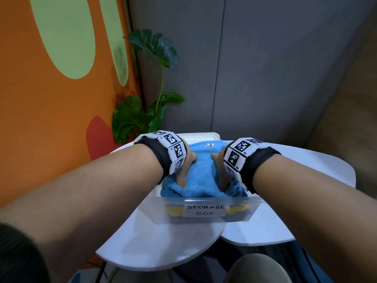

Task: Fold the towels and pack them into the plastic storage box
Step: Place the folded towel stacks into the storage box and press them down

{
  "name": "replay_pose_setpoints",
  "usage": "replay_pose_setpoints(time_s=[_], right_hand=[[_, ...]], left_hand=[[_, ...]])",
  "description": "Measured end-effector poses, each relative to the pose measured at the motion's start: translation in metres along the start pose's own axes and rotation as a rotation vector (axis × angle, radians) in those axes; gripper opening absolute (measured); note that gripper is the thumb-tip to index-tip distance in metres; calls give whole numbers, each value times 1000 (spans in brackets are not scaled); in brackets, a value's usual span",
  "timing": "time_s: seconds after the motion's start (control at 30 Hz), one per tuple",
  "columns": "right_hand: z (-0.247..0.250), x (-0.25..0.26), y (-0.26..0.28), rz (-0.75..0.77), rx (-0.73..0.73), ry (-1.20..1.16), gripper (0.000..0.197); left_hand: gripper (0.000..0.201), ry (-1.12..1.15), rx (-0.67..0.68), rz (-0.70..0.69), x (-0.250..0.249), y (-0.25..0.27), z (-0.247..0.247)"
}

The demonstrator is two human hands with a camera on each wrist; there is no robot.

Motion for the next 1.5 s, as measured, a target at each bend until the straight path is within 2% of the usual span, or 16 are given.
replay_pose_setpoints(time_s=[0.17, 0.27, 0.37, 0.43, 0.5, 0.57, 0.67, 0.73, 0.8, 1.03, 1.13, 1.23, 1.3, 1.5], right_hand=[[-10, 3, -7, -33, -31, 1, 76], [-15, 4, -12, -46, 21, -32, 80], [-16, 1, -11, -78, 12, -120, 79], [-22, -2, -15, -111, 0, -211, 93], [-25, -5, -12, -160, 22, -228, 123], [-28, -10, -7, -165, -3, -249, 133], [-24, -14, 6, -126, -32, -278, 122], [-19, -16, 7, -126, -64, -412, 89], [-16, -17, 4, -134, -124, -394, 59], [-12, -11, -4, -66, -201, -297, 40], [-9, -2, -9, -22, -120, -230, 45], [-6, -4, -12, 20, -33, -177, 72], [-8, -6, -15, 12, -22, -179, 83], [-16, -7, -25, -76, -22, -263, 78]], left_hand=[[103, 0, -7, 11, 0, 1, -4], [103, 34, -2, -1, 0, 3, -6], [99, 68, -29, -13, 0, 3, -7], [98, 111, -40, -16, 1, 3, -7], [101, 157, -50, -9, 5, 4, -5], [111, 150, -101, 21, 9, 6, -1], [118, 54, -188, 73, 12, 7, 4], [115, 37, -176, 45, 9, 5, 5], [111, 38, -148, 5, 6, 2, 5], [96, 51, -37, -75, 5, -8, 1], [89, 90, 16, -104, 4, -10, -1], [85, 117, 58, -121, 4, -14, -4], [88, 114, 51, -116, 2, -18, -6], [94, 106, -14, -95, -7, -22, -10]])
Point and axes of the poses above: each hand's wrist, its own y-axis away from the middle knuckle, its own z-axis out of the back of the hand, x = y × z, the point moved 6 cm from there along -y, towards the middle knuckle, and after that the axes turned 6 degrees about z, right-handed, at the moved point
